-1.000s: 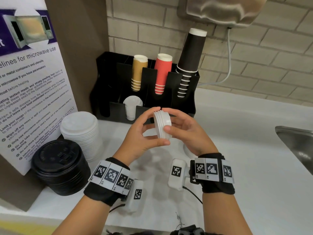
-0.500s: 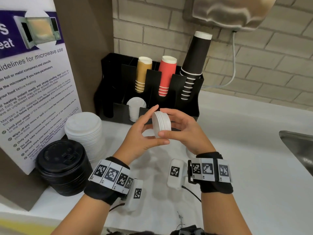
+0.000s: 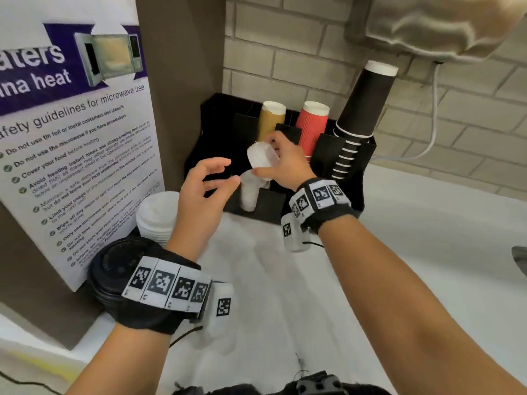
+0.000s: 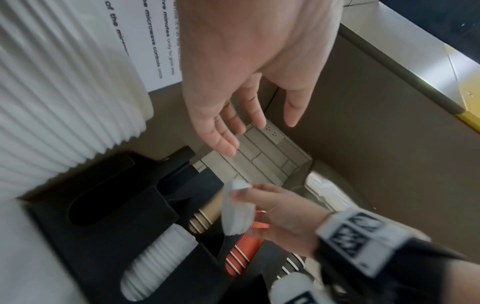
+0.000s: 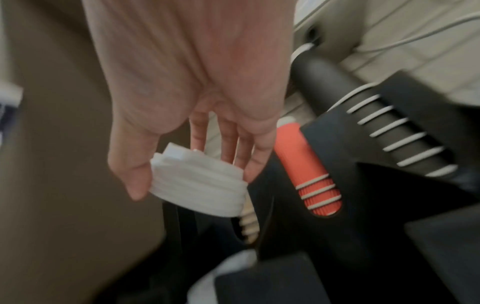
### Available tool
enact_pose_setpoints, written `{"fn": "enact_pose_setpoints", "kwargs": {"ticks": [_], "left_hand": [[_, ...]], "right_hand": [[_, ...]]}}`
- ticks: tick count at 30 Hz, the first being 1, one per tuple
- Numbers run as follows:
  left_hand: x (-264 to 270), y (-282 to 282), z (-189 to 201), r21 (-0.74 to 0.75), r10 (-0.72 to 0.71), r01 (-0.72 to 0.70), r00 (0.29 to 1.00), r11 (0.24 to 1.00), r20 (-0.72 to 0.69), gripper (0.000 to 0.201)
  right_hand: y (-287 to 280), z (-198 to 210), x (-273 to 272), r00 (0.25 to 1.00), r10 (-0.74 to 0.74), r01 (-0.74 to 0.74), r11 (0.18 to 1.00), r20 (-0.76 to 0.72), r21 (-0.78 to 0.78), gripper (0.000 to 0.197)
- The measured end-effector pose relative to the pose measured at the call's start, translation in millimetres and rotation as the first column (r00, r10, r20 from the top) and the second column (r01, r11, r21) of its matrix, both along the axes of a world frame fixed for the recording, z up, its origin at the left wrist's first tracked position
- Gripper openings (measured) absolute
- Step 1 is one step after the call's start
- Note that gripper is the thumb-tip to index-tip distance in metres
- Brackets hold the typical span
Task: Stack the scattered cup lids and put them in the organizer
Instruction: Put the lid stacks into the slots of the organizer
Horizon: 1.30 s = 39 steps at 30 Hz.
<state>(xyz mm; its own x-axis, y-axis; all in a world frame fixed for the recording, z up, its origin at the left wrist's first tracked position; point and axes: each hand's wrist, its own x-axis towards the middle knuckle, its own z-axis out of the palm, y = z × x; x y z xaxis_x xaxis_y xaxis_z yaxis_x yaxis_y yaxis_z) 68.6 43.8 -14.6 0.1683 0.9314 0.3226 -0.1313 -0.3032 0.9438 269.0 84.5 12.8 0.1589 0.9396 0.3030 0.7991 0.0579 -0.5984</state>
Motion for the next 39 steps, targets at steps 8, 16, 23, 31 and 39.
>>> {"fn": "enact_pose_setpoints", "kwargs": {"ticks": [8,16,23,31,39], "left_hand": [[-10,0,0,-0.023,0.021,-0.021,1.000,1.000,0.015,0.025],[-10,-4,2,-0.050,0.008,-0.007,1.000,0.999,0.009,0.024],[-9,-8,3,-0.067,-0.004,0.004,1.000,0.998,-0.004,0.024],[-10,-5,-2,-0.051,-0.011,0.011,1.000,0.999,-0.011,0.024],[6,-6,-17,-0.059,-0.158,0.157,0.987,0.986,-0.015,0.024]], "right_hand": [[41,-26,-12,0.931,0.058,0.038,0.967,0.361,-0.251,0.068],[43,-31,-18,0.864,0.076,0.087,0.952,0.498,-0.295,0.064],[42,-40,-26,0.752,0.052,0.199,0.933,0.657,-0.301,0.057],[24,-38,-33,0.815,-0.022,0.193,0.952,0.579,-0.237,0.079],[-85,-17,39,0.937,-0.339,0.328,0.937,-0.090,-0.118,0.058]]}}
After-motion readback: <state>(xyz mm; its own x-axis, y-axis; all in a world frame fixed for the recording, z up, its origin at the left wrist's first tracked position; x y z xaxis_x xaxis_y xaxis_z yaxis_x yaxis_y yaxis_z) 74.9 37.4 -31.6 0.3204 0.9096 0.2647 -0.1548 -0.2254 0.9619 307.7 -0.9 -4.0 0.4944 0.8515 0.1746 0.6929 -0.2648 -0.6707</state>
